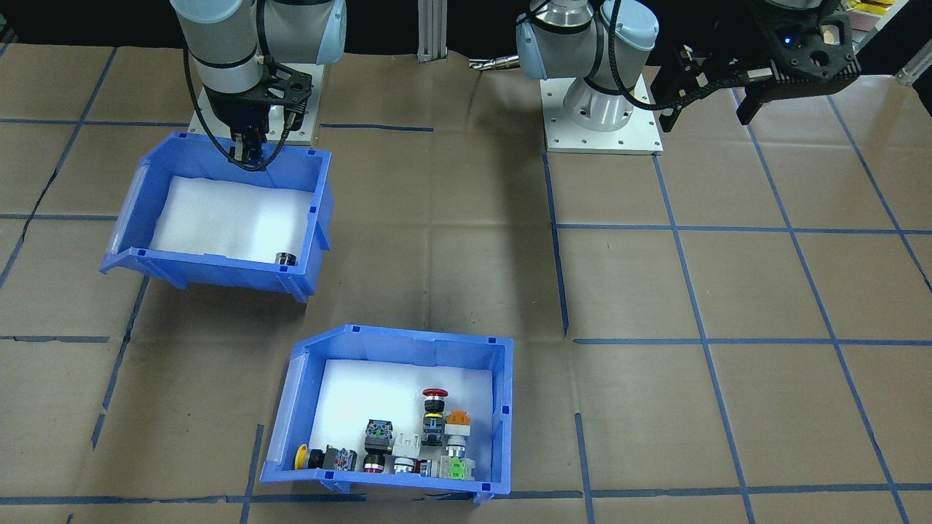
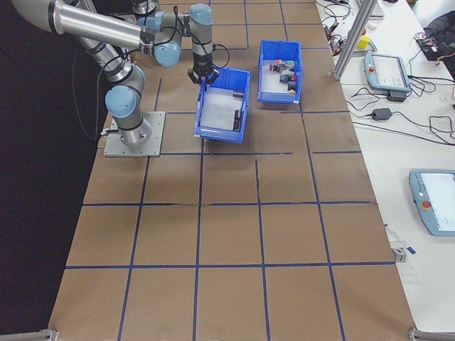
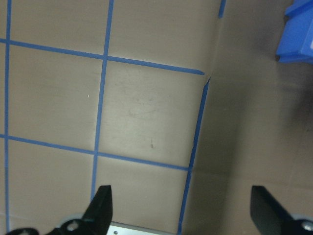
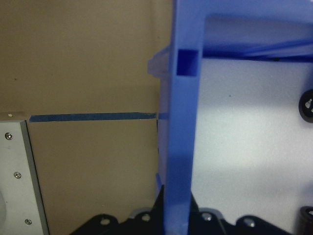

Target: Place button box in front

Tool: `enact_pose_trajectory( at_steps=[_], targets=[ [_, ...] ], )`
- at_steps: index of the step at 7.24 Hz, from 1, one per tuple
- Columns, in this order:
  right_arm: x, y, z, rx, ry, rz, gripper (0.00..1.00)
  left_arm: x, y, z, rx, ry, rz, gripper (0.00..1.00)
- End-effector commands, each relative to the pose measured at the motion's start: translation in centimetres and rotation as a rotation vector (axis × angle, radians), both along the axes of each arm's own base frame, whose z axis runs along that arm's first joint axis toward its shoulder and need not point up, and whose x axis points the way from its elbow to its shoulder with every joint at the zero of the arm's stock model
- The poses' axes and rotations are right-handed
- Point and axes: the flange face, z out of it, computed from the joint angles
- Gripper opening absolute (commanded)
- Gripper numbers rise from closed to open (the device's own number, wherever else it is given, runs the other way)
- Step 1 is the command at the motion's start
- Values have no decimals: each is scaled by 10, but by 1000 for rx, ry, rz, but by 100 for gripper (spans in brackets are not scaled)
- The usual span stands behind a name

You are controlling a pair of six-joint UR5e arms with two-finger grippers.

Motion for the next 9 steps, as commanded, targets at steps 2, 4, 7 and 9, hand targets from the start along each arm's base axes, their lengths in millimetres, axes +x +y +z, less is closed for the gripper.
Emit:
enact_pose_trajectory(
  at_steps=[2,4,7,9],
  targets=[
    [64,24,2,-70,-11,42,9,-7,50,-17,61,50,-29,99],
    [115,38,-5,-117,-80,84,10,-15,64,-37,73,103,-23,99],
    [172,61,-29,-120,-98,107,10,-14,59,-39,71,106,-18,99],
    [184,70,-35,-105,-95,141,10,-17,56,-39,62,125,-11,99]
  ],
)
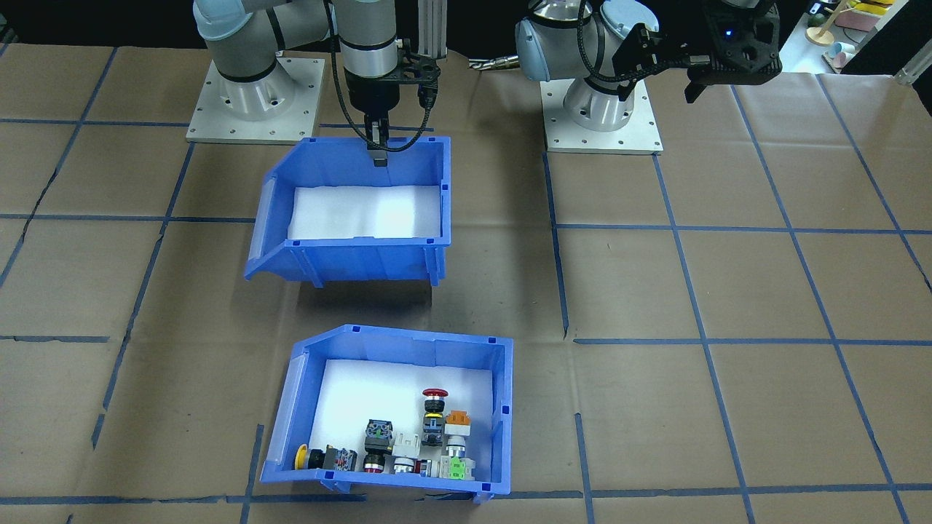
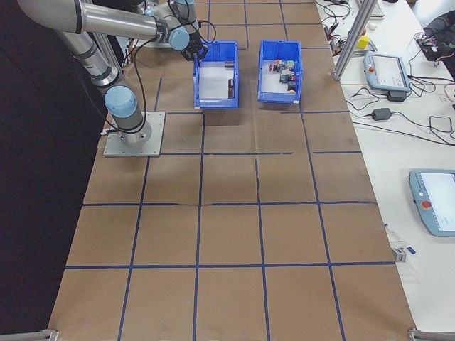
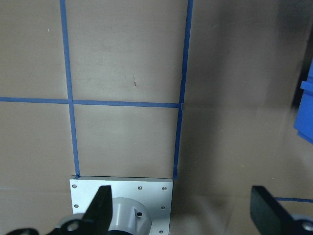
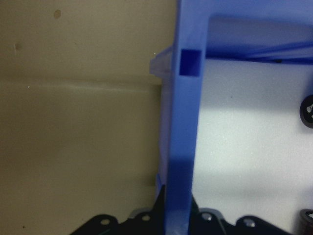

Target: Place button box in front

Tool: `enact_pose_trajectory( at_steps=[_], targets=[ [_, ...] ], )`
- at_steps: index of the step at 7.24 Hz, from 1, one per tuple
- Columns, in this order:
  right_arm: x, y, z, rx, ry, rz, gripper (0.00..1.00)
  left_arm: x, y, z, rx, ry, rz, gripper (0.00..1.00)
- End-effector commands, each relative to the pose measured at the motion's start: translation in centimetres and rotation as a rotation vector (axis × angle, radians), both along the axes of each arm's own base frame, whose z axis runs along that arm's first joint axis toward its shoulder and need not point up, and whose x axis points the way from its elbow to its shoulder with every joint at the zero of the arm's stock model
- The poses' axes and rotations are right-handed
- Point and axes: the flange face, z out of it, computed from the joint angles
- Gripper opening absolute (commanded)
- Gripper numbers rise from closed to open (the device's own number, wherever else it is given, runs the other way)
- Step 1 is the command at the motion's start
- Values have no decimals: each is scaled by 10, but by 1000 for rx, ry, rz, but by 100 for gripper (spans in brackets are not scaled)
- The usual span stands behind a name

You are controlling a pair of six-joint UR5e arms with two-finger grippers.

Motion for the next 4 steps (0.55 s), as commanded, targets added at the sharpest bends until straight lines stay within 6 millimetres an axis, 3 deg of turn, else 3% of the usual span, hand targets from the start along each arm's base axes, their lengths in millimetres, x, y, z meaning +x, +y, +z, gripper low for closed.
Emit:
enact_pose_trajectory(
  at_steps=[1,3,4],
  targets=[
    [13,10,-9,18,10,35,11,-1,-1,0,-8,12,0,99],
    [21,11,-18,22,12,43,12,-2,0,2,-12,10,6,99],
    [24,9,-23,27,10,13,27,-2,1,1,-12,10,8,99]
  ],
)
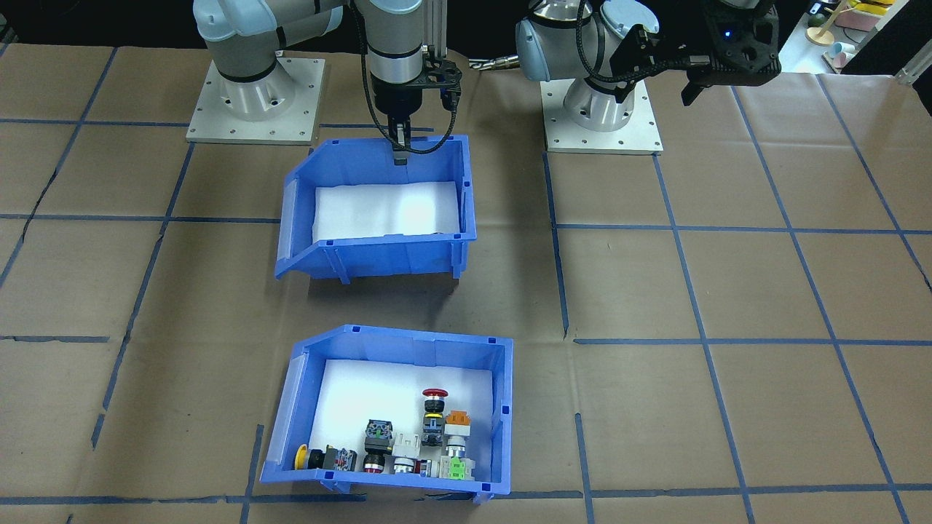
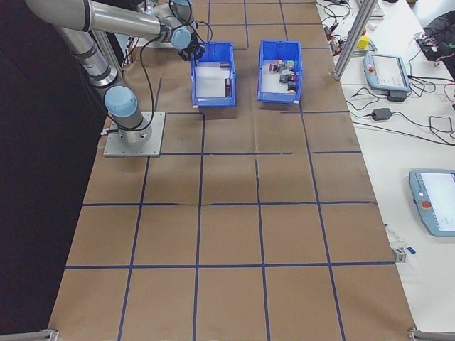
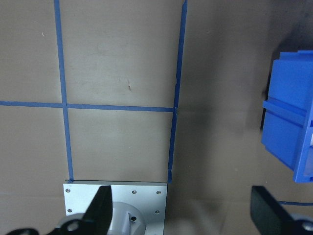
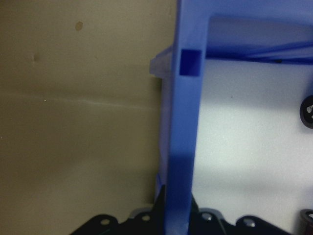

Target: Place button box in front

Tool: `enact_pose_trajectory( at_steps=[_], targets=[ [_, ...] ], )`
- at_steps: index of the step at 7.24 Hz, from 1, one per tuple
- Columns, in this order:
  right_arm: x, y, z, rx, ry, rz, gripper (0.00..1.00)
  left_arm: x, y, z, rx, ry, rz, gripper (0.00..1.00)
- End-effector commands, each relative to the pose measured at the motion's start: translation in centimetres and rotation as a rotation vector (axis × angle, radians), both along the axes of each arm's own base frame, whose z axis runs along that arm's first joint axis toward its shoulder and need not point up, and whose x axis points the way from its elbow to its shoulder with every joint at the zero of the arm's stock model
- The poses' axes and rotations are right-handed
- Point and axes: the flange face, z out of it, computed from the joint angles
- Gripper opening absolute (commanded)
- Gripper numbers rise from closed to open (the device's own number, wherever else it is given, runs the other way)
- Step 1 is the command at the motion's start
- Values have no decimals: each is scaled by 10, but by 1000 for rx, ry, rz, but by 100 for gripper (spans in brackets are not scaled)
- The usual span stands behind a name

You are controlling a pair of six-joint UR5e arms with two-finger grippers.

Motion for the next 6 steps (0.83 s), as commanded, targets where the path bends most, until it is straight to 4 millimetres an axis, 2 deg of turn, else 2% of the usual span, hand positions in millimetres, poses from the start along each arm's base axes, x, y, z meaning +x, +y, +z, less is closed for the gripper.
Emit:
enact_pose_trajectory(
  at_steps=[1,2,3,4,6],
  targets=[
    [5,-3,-11,11,2,-59,62,-1,4,0,-1,0,2,99],
    [5,-4,-11,12,3,-61,97,-1,5,-3,5,2,4,99],
    [6,-5,-3,-3,-10,-63,100,-1,5,-2,2,-1,-1,99],
    [9,-11,14,-27,-16,-66,100,-1,5,1,-2,-2,2,99],
    [11,-18,59,8,15,-69,100,-1,6,-2,2,-1,0,99]
  ],
)
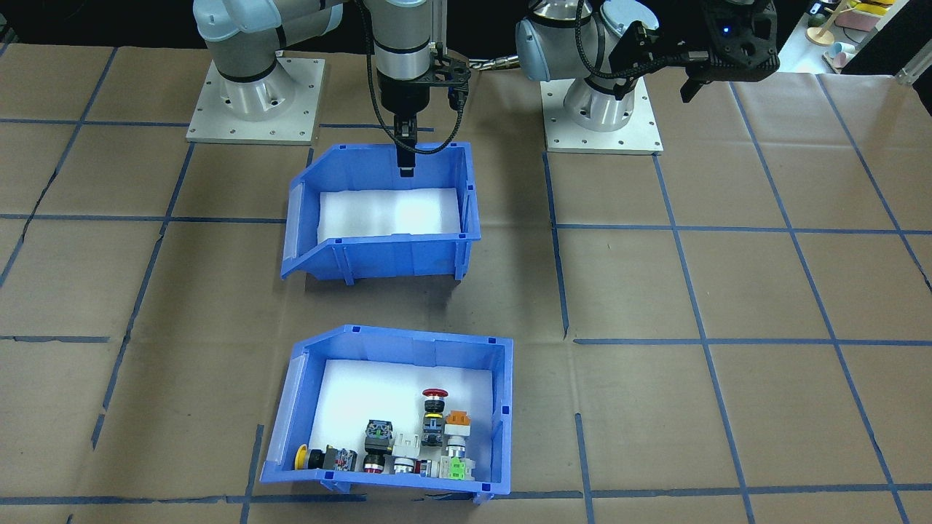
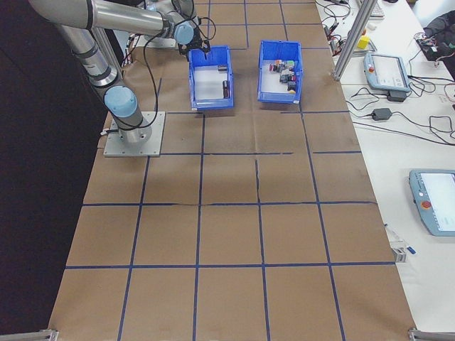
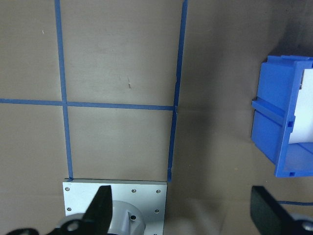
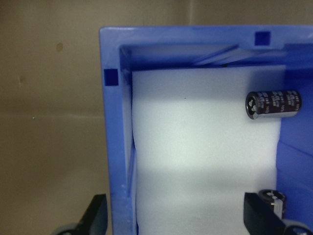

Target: Place button box in front

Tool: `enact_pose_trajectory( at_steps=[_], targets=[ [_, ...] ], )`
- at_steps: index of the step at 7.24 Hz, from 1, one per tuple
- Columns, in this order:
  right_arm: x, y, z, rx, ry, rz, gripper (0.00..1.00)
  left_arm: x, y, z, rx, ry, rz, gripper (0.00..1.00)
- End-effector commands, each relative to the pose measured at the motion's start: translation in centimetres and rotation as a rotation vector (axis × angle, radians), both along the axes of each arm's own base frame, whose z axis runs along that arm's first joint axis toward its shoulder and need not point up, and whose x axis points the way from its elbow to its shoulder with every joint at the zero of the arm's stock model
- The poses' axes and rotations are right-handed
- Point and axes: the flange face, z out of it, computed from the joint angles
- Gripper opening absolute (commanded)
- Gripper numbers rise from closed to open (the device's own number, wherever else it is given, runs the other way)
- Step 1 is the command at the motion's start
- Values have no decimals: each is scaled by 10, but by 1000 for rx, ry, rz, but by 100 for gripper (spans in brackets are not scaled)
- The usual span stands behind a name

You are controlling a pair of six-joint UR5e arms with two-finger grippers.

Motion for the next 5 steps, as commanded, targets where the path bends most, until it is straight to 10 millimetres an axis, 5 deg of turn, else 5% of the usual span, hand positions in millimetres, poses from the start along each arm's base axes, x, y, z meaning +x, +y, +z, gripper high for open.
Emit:
enact_pose_trajectory(
  at_steps=[1,3,5],
  targets=[
    [-1,-10,53,44,36,-13,100,0,1,-1,2,0,-4,99],
    [-16,-36,92,70,82,-70,100,0,1,2,-5,-2,-9,99],
    [-91,-99,103,43,121,-274,100,1,1,5,-10,-10,-12,99]
  ],
)
